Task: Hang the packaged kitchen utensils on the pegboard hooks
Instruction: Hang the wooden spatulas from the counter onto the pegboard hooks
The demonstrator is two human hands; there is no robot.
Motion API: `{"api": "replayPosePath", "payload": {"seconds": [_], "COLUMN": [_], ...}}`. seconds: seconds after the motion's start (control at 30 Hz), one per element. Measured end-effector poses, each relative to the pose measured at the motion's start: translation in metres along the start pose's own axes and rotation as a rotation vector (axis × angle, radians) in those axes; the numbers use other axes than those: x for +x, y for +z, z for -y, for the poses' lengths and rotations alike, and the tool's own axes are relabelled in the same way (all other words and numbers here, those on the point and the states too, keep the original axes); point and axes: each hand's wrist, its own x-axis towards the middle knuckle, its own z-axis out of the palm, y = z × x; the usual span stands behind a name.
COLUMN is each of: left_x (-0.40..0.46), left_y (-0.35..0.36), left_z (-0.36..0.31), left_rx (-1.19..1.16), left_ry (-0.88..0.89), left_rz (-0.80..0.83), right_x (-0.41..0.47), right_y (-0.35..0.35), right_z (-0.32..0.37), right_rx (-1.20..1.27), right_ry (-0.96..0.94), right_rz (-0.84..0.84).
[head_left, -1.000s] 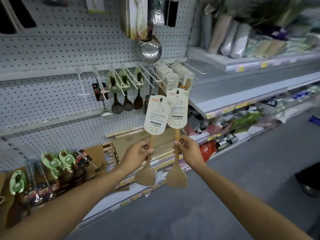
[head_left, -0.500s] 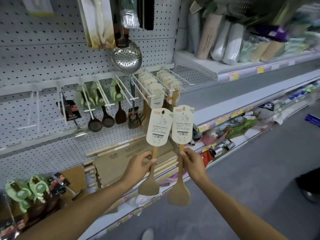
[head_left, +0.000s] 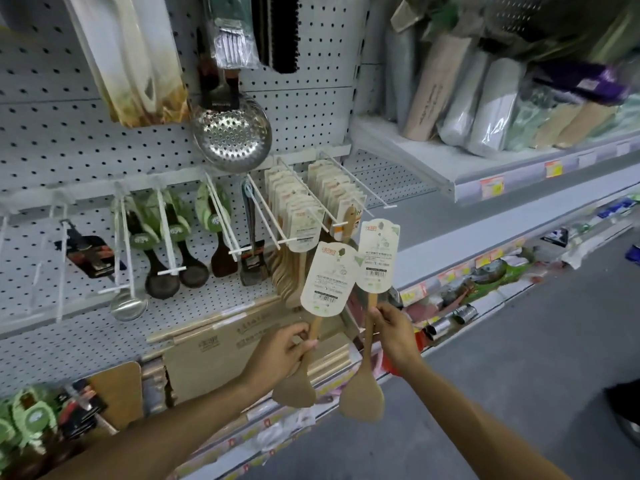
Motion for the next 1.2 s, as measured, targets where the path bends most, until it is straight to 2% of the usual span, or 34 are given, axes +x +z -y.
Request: {"api": "replayPosePath", "payload": {"seconds": [0.27,0.47,0.7,0.77,0.9,1.07,1.1,1.2], "left_x": [0.033,0.048,0.06,0.063,0.065,0.072,0.073,0.078], "left_y": [0.016,0.031,0.052,0.06,0.075,0.089,0.091,0.097], "left_z": [-0.004,-0.007,-0.01,-0.01,-0.012,-0.012,-0.012,-0.013], "left_rx": [0.013,0.12,0.126,0.104,0.073,0.024,0.01,0.001], "left_ry": [-0.048,-0.038,-0.085,-0.103,-0.136,-0.173,-0.183,-0.199], "left_rz": [-0.098,-0.15,-0.226,-0.257,-0.305,-0.366,-0.381,-0.425], "right_x": [0.053,0.092,0.13,0.141,0.155,0.149,0.146,0.139], "right_y": [-0.015,-0.03,-0.037,-0.036,-0.029,-0.028,-0.028,-0.027], "right_z": [-0.011,-0.025,-0.015,-0.009,-0.017,-0.01,-0.009,-0.012], "right_rx": [-0.016,-0.172,-0.257,-0.228,-0.003,-0.115,-0.101,-0.066], "right_ry": [0.01,-0.05,-0.093,-0.079,0.088,-0.091,-0.122,-0.239], "right_rz": [0.094,0.191,0.27,0.288,0.324,0.257,0.327,0.694]}}
